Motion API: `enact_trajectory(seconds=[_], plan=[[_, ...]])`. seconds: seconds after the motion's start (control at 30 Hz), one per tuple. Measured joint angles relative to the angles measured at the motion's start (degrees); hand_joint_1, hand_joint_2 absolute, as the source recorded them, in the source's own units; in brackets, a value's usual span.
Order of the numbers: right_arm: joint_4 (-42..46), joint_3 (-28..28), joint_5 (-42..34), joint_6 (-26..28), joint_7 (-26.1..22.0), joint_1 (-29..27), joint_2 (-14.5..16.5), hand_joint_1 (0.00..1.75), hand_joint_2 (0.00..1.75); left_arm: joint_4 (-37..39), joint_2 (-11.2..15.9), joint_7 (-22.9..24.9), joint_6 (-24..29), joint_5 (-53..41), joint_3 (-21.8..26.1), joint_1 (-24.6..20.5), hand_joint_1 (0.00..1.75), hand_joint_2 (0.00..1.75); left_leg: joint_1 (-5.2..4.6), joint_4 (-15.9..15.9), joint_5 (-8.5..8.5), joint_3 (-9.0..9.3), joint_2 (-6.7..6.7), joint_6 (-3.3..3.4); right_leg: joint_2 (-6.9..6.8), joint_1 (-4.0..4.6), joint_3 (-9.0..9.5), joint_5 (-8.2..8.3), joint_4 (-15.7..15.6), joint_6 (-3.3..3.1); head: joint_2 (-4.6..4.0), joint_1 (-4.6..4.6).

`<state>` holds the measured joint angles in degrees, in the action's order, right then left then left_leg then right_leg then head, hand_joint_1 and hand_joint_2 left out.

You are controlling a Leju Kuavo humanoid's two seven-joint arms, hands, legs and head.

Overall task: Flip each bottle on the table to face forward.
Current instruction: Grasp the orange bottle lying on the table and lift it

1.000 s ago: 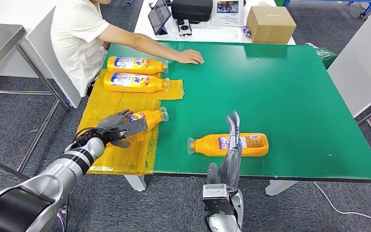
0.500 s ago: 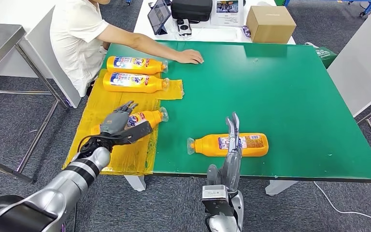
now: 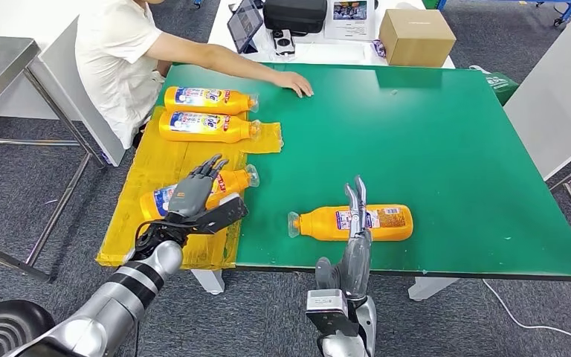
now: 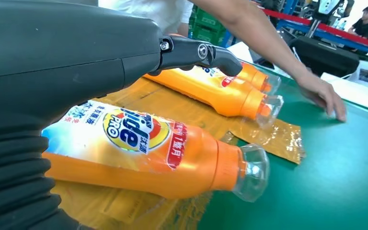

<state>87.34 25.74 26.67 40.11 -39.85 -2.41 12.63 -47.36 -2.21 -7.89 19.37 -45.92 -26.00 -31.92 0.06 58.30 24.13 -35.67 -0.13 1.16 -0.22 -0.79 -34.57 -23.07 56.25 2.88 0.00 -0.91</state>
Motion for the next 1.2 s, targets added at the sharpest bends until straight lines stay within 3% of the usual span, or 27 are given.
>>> enact_trajectory(seconds=[0.03,0.1,0.17,0.23,0.33,0.47,0.57,0.73,0.87,0.97,1.07,1.2], plan=[[0.0,-0.03,0.0,0.0,0.0,-0.01,-0.04,0.0,0.0,-0.38,-0.06,-0.05,0.0,0.07,0.1,0.21,0.0,0.0,0.0,0.0,0.0,0.0,0.0,0.0,0.0,0.0,0.0,0.0,0.0,0.0,0.0,0.0],[0.0,-0.1,0.03,0.0,0.0,-0.05,-0.14,0.0,0.87,-1.03,-0.13,-0.17,-0.09,0.2,0.27,0.57,0.0,0.0,0.0,0.0,0.0,0.0,0.0,0.0,0.0,0.0,0.0,0.0,0.0,0.0,0.0,0.0],[0.0,-0.2,0.7,0.0,0.0,-0.2,-0.23,0.0,1.75,-1.74,-0.15,-0.52,-0.86,0.87,0.44,1.0,0.0,0.87,0.0,0.0,0.0,0.0,0.0,0.0,0.0,0.0,0.0,0.0,0.0,0.0,0.0,0.0],[-0.03,-0.5,2.54,0.0,0.0,-0.39,-0.31,0.0,1.75,-2.72,-0.15,-1.06,-2.41,2.1,0.54,1.6,0.0,1.75,0.0,0.0,0.0,0.0,0.0,0.0,0.0,0.0,0.0,0.0,0.0,0.0,0.0,0.01],[-1.54,-2.92,8.17,0.0,0.09,-0.35,-0.7,0.0,1.75,-5.82,-0.15,-2.4,-4.36,4.85,0.75,3.87,0.0,1.75,0.0,0.0,0.01,0.0,0.0,0.0,0.0,0.0,0.01,-0.01,-0.01,-0.01,0.0,0.01],[-7.59,-13.68,21.51,0.0,0.58,0.03,-2.39,0.0,1.75,-14.05,-0.23,-4.32,-4.46,9.09,1.08,10.5,0.0,1.75,-0.05,0.0,0.02,-0.07,-0.09,0.02,-0.08,-0.03,0.02,-0.01,-0.06,0.01,0.0,-0.01],[-10.48,-19.32,23.15,0.02,0.4,0.47,-3.32,0.0,1.75,-18.12,-0.25,-4.52,-4.38,9.72,1.11,13.75,0.0,1.75,-0.08,0.0,0.03,-0.12,-0.1,0.03,-0.13,-0.03,-0.02,-0.01,-0.09,0.02,0.0,0.0],[-12.55,-23.06,25.16,0.02,1.13,0.76,-3.68,0.0,1.75,-21.34,-0.32,-4.66,-4.61,10.79,1.23,15.64,0.0,1.75,-0.04,0.0,0.03,-0.1,-0.08,0.03,-0.13,0.0,-0.04,-0.01,-0.08,0.02,0.0,0.02],[-13.32,-26.88,33.56,0.07,5.99,0.47,-4.97,0.0,1.75,-24.03,-2.19,-6.99,-3.65,21.44,2.77,19.23,0.0,1.75,-0.03,0.0,0.03,-0.08,-0.08,0.03,-0.12,0.0,-0.03,-0.03,-0.08,0.03,0.0,0.02],[-14.19,-30.09,33.78,0.09,6.59,-0.22,-7.0,0.0,1.75,-27.09,-4.07,-9.44,-2.7,33.32,4.13,23.55,0.0,1.75,-0.08,0.0,0.08,-0.12,-0.11,0.07,-0.13,-0.04,-0.02,-0.1,-0.1,0.13,0.0,-0.01],[-14.9,-32.34,33.81,0.09,6.63,-1.12,-8.68,0.0,1.75,-30.24,-4.83,-10.47,-5.84,45.34,5.17,27.06,0.0,1.75,-0.15,0.0,0.18,-0.13,-0.08,0.15,-0.12,-0.08,-0.04,-0.11,-0.12,0.16,0.0,0.01],[-15.35,-34.36,37.82,0.09,6.9,-1.58,-10.05,0.0,1.75,-33.64,-4.91,-11.98,-8.04,49.72,5.37,29.69,0.0,1.75,-0.14,0.0,0.19,-0.12,-0.08,0.16,-0.12,-0.07,-0.05,-0.12,-0.12,0.17,0.0,0.03]])
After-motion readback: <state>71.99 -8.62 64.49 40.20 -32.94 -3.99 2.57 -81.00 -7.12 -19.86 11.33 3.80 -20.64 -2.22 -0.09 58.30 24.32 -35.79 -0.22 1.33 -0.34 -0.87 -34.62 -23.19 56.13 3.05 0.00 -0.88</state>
